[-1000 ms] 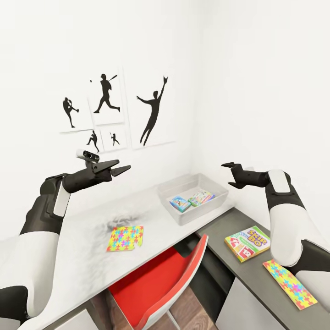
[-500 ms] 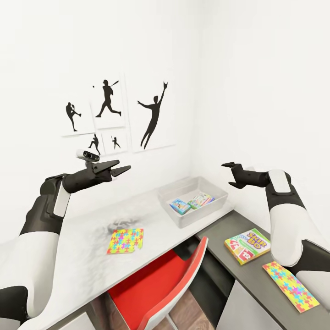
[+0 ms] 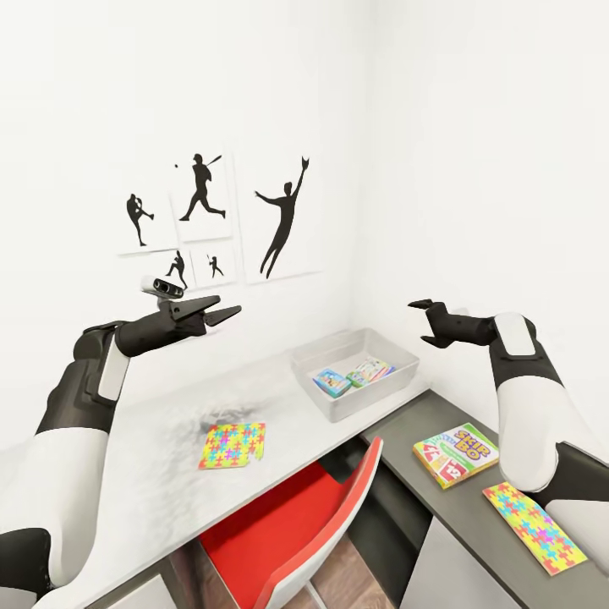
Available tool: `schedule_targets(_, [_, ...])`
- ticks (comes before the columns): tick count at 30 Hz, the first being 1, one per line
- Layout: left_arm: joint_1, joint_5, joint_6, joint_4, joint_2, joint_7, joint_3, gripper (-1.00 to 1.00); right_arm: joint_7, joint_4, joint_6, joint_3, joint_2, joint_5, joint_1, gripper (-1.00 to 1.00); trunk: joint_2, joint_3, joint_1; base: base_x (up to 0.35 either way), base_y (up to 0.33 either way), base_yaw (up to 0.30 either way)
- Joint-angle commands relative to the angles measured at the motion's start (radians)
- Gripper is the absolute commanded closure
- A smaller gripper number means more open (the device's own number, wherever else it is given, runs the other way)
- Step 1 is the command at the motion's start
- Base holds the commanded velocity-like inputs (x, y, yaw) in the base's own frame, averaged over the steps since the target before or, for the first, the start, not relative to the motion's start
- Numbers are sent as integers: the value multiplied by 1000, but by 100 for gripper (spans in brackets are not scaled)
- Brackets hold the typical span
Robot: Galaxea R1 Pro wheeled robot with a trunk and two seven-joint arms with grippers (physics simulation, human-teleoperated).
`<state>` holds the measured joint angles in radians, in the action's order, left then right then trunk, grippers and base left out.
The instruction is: Put all the toys in the child's room - the three board games (two on the bed and one on the table), the two jigsaw puzzles on the table, and the tennis ball on the table - inside the toy box on the table in the child's room.
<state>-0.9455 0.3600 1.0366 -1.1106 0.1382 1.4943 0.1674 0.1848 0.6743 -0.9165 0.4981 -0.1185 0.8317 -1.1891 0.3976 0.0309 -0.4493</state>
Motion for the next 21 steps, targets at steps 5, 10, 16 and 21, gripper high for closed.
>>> schedule_targets(5, [-1,1,11,0,4,3,0,-100,10,1,-3,2,-1,10,-1,-100,2,2,-1,-1,0,0])
schedule_targets(10, [0,1,11,0,5,4,0,-100,9,1,-2,2,0,9,1,-100,2,2,-1,0,0,0])
schedule_targets(16, [0,1,11,0,6,3,0,-100,9,1,-1,3,0,9,5,-100,2,2,-1,0,0,0])
schedule_targets(21, [1,1,11,0,6,3,0,-100,10,1,-2,3,-4,10,6,-100,2,2,-1,0,0,0])
